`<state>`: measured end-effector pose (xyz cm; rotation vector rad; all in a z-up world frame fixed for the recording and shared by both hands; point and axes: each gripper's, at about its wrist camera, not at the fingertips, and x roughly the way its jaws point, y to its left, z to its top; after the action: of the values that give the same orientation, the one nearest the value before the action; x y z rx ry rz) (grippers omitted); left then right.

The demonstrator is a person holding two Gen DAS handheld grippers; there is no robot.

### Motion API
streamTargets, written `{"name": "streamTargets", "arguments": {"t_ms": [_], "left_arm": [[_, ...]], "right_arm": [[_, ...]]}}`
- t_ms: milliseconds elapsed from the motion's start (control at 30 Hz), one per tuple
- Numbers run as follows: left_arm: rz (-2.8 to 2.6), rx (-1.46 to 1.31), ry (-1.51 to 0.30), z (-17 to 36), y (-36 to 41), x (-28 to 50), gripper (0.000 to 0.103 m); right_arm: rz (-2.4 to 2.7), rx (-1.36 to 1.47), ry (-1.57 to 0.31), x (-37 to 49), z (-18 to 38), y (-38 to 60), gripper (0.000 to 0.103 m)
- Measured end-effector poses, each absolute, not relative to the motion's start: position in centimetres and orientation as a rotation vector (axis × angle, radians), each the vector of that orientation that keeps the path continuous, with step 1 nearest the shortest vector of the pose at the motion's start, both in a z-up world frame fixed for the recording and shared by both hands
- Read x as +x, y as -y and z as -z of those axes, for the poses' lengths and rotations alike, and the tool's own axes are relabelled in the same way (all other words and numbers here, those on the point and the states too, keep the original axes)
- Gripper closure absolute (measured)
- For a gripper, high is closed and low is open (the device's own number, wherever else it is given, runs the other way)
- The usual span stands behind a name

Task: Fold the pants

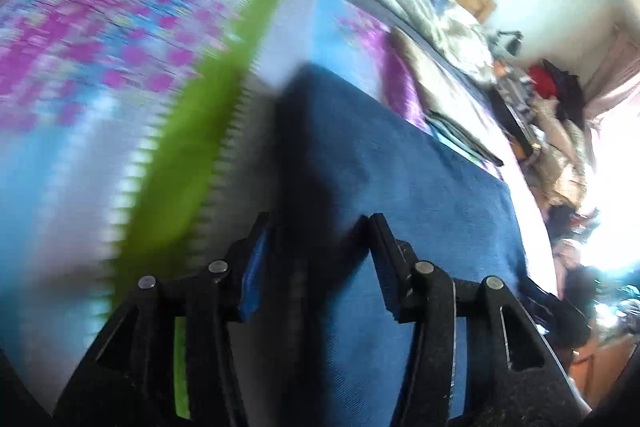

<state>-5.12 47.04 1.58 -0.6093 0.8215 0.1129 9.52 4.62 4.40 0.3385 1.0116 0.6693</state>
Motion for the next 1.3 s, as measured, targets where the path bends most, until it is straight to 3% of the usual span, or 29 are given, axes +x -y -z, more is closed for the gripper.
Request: {"name": "streamTargets", "arguments": {"t_ms": [100,200,267,300,367,433,533,600,733,933,1067,1200,1300], "left_arm": [[-0.204,-0.500,-0.782,-3.7,-47.1,-8.4,0.055],[-0.233,-0.415,-0.758,-5.9,-44.2,-10.7,0.053],[-0.195,-0.389,-0.743,-6.8,-41.2,-11.4,0.049],[-0.174,-0.357,-0.724,-7.3,-39.1,-11.7,0.046],[-0.171,-0.307,-0.711,-7.3,-37.1,-12.1,0.022],[-0.166,-0.242,-0.728,-6.2,-34.9,-11.4,0.011],[-0.262,-0.172,-0.898,-2.3,-35.4,-10.8,0.010],[-0.302,-0.248,-1.001,0.4,-37.0,-10.1,0.000],[-0.325,-0.439,-0.974,0.2,-40.5,-10.6,0.000],[-0.400,-0.393,-0.893,-1.8,-40.6,-13.0,0.000],[-0.430,-0.336,-0.816,-3.3,-38.7,-16.7,0.000],[-0.403,-0.326,-0.931,-0.6,-37.1,-17.6,0.000],[-0.462,-0.233,-0.959,1.4,-35.4,-18.3,0.000]], "right_arm": [[-0.453,0.087,-0.994,6.8,-6.9,-4.1,0.049],[-0.484,0.115,-0.938,3.6,-9.9,-5.2,0.049],[-0.552,0.125,-0.916,1.5,-11.5,-7.3,0.039],[-0.601,0.119,-0.913,0.8,-12.1,-8.7,0.037],[-0.645,0.065,-0.915,0.3,-12.6,-11.5,0.036],[-0.643,-0.049,-0.910,0.3,-12.0,-14.6,0.036],[-0.580,-0.134,-1.065,1.6,-7.7,-17.4,0.037],[-0.574,-0.139,-1.049,1.9,-7.0,-17.7,0.038],[-0.545,-0.178,-1.094,2.2,-7.6,-19.0,0.031],[-0.565,-0.092,-1.117,1.2,-8.4,-16.8,0.031],[-0.540,-0.102,-1.148,-2.0,-9.0,-15.8,0.021],[-0.492,-0.184,-1.234,-5.8,-5.9,-16.0,0.019],[-0.448,-0.264,-1.149,-7.8,-4.3,-16.5,0.000]]}}
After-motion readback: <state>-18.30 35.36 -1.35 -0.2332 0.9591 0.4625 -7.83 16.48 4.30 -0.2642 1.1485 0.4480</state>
